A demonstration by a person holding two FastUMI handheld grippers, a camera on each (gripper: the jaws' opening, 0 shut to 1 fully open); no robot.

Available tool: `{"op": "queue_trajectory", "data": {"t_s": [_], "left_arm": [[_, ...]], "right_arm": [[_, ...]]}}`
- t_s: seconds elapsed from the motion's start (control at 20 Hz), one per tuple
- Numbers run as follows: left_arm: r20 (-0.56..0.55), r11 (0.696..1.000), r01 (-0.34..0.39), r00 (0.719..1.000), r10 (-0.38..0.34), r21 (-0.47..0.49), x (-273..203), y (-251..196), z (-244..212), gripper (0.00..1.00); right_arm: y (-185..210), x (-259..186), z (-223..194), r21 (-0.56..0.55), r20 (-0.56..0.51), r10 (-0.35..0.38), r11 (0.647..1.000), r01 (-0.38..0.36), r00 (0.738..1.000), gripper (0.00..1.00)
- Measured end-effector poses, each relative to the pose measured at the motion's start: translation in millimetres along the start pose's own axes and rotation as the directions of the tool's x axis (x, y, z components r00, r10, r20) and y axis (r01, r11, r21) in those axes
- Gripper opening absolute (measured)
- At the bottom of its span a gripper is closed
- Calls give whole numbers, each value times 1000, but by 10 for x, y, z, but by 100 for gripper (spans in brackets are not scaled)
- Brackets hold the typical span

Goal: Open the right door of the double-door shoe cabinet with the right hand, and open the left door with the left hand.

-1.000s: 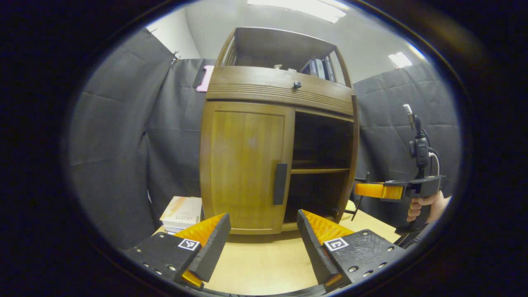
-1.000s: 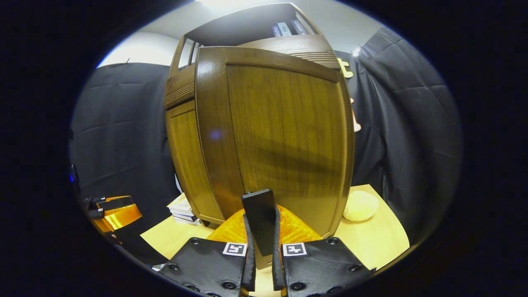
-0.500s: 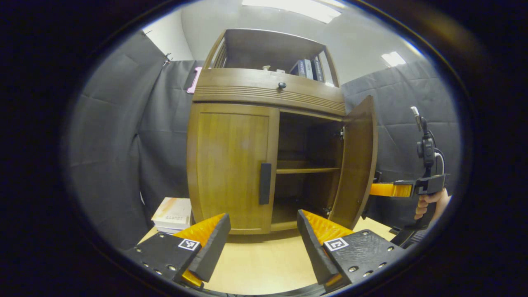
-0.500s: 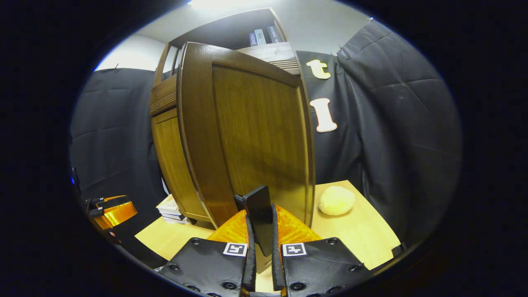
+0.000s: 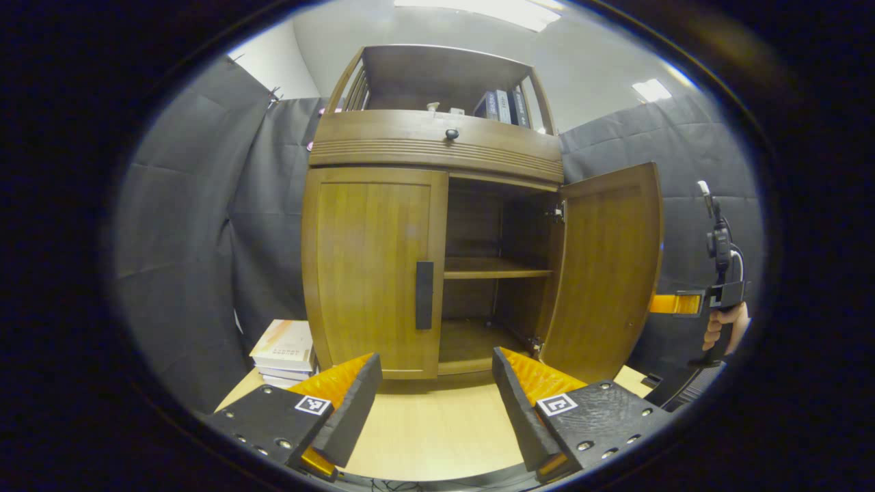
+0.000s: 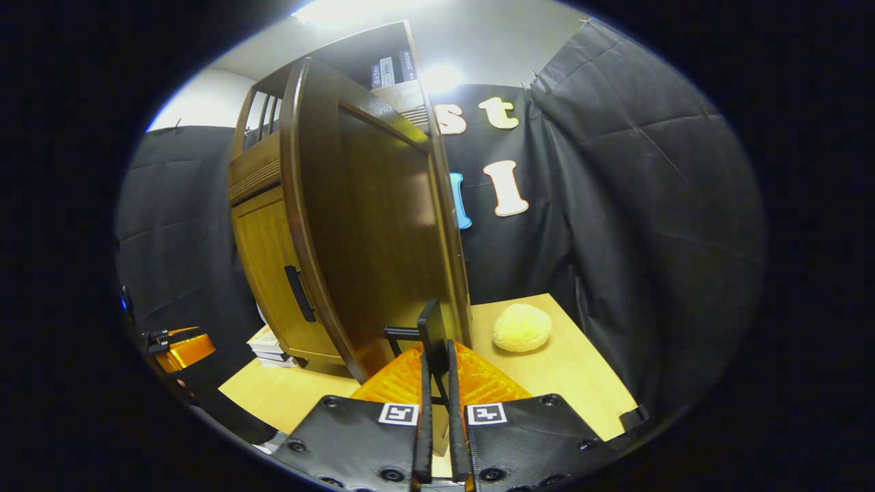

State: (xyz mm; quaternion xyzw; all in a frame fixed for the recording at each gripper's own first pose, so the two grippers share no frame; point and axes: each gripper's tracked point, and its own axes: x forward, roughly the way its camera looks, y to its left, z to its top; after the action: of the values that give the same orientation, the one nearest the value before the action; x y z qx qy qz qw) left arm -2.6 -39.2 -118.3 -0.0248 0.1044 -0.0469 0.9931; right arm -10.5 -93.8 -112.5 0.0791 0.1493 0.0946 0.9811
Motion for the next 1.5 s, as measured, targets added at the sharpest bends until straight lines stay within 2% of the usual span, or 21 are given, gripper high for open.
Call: {"op": "queue_trajectory", "data": {"t_s": [0.05, 0.1, 0.2, 0.25, 0.35, 0.4, 0.55, 0.75, 0.9, 1.05, 1.15, 1.25, 1.3, 1.35, 1.5], "left_arm": [[-12, 1000, -10, 1000, 10, -7, -36, -98, 8, 90], [-19, 1000, -18, 1000, 18, -19, -62, -182, 43, 90], [-27, 999, -23, 999, 22, -45, -111, -370, 163, 90], [-23, 998, -26, 999, 25, -48, -139, -443, 230, 90], [-10, 999, -48, 999, 48, -18, -222, -509, 369, 90], [-6, 998, -67, 998, 67, 2, -269, -519, 412, 96], [-16, 992, -121, 992, 122, 16, -405, -543, 360, 95], [-17, 994, -107, 994, 107, 1, -558, -583, 293, 90], [8, 996, -79, 997, 79, 41, -629, -448, 357, 90], [34, 997, -47, 998, 44, 69, -663, -209, 380, 90], [45, 997, -33, 999, 30, 74, -679, -2, 394, 90], [63, 997, -18, 998, 14, 70, -690, 208, 419, 90], [69, 997, -15, 998, 10, 69, -692, 324, 430, 90], [73, 998, -13, 997, 8, 67, -716, 446, 421, 90], [76, 999, -3, 997, -1, 50, -740, 768, 411, 90]], "right_arm": [[-96, -12, -10, -7, -6, 8, 1000, -8, 1000, 2], [-181, -26, 11, 4, -12, 17, 1000, -17, 1000, 10], [-300, -65, 69, 36, -7, 40, 999, -39, 999, 10], [-284, -90, 88, 46, 1, 74, 996, -74, 997, 10], [-285, -107, 54, 47, 7, 106, 993, -106, 994, 10], [-297, -121, 33, 46, 5, 115, 992, -115, 993, 10], [-299, -204, 2, 67, -4, 138, 988, -137, 990, 10], [-392, -520, -109, 34, -52, 111, 993, -110, 992, 10], [-380, -796, -3, -1, -44, 45, 999, -45, 998, 10], [-204, -970, 198, -37, 27, -52, 998, 53, 998, 10], [56, -1058, 330, -41, 81, -81, 996, 85, 993, 10], [407, -1111, 385, -44, 105, -52, 997, 56, 993, 10], [554, -1114, 383, -40, 107, -37, 998, 42, 994, 2], [694, -1097, 408, -35, 116, -33, 999, 38, 993, 10], [1052, -986, 495, -47, 152, -44, 998, 51, 987, 10]]}}
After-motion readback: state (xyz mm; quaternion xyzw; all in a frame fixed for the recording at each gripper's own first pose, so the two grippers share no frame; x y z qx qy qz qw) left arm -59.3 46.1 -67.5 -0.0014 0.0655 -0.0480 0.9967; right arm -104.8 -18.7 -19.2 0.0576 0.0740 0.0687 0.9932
